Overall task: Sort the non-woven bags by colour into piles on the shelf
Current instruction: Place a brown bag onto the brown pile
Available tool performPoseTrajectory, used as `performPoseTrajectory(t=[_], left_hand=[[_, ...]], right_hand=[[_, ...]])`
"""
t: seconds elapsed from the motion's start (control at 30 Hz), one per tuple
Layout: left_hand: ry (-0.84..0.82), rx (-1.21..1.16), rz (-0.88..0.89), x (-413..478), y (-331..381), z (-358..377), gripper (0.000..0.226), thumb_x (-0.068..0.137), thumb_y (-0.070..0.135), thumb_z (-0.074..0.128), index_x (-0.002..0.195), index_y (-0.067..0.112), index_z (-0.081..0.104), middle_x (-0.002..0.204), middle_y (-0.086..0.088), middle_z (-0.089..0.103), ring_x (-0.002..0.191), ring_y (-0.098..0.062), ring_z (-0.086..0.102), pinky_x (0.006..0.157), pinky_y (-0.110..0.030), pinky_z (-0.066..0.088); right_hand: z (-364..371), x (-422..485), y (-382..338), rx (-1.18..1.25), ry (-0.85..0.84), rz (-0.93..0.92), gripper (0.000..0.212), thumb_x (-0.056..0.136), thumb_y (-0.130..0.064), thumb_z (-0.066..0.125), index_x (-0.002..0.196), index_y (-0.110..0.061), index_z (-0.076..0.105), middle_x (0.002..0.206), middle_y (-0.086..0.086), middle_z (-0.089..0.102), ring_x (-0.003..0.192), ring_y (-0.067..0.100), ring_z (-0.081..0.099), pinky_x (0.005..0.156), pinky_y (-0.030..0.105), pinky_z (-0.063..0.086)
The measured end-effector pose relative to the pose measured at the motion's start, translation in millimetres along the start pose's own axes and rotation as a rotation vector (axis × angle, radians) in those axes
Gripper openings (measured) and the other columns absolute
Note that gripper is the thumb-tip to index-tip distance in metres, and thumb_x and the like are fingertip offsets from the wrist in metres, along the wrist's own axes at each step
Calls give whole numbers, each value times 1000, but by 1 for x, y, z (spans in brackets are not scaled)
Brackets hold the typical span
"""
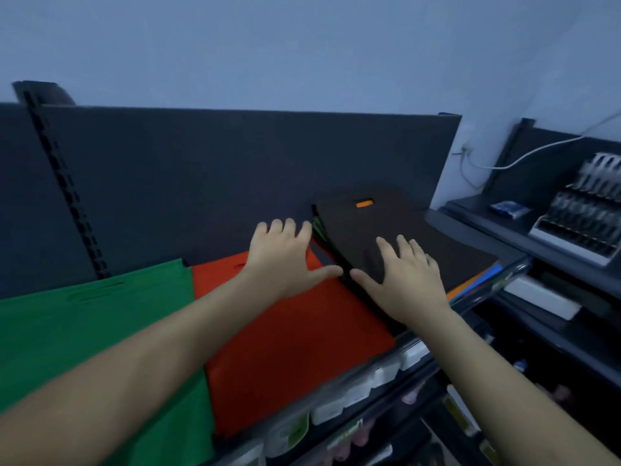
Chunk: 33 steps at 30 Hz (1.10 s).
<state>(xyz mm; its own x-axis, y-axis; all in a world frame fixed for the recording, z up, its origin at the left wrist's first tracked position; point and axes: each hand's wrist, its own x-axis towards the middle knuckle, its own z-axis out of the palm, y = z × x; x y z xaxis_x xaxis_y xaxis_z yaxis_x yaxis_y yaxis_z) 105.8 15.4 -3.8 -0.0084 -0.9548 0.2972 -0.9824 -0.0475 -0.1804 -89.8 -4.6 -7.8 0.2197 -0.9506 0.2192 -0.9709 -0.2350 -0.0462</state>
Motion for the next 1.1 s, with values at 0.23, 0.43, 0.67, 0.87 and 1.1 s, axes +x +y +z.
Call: performPoseTrajectory(t=[0.23, 0.43, 0.67, 0.87, 1.1], left_hand=[[-29, -29, -18, 60, 63, 19, 100, 78, 86, 21, 150, 18, 24, 149, -9, 38, 132, -28, 37, 107, -42, 28], [-57, -80, -117, 100, 115, 33, 109, 70, 89, 2, 154, 21, 14, 156, -10, 28, 138, -28, 32, 110, -40, 25], [-270, -330, -209, 111, 143, 53, 79, 83, 79, 34, 150, 37, 26, 162, -1, 6, 148, -23, -4, 117, -49, -7], [-18, -805, -711, 111, 134, 57, 109, 69, 52, 79, 152, 26, 13, 161, -6, -7, 148, -26, 0, 117, -43, 11], [264, -1523, -844, 100, 121, 65, 92, 78, 3, 76, 146, 17, 16, 126, 0, 52, 109, -17, 54, 90, -31, 46]], right_hand=[[16, 48, 77, 47, -57, 25, 81, 89, -71, 33, 153, -23, 17, 160, 10, 15, 147, 29, 12, 115, 45, 21], [42, 105, 126, 43, -122, -105, 81, 89, -71, 33, 152, -22, 19, 159, 13, 17, 146, 31, 14, 114, 46, 23], [58, 171, 165, 182, -180, 13, 106, 80, -80, 38, 153, -7, 12, 156, 12, 26, 141, 30, 28, 112, 47, 28], [67, 176, 169, 229, -231, -24, 111, 79, -84, 31, 154, -7, 4, 159, 12, 17, 146, 28, 16, 116, 50, 17], [58, 161, 155, 282, -356, -113, 104, 81, -82, 28, 154, -11, 7, 160, 14, 14, 147, 27, 14, 116, 41, 22]])
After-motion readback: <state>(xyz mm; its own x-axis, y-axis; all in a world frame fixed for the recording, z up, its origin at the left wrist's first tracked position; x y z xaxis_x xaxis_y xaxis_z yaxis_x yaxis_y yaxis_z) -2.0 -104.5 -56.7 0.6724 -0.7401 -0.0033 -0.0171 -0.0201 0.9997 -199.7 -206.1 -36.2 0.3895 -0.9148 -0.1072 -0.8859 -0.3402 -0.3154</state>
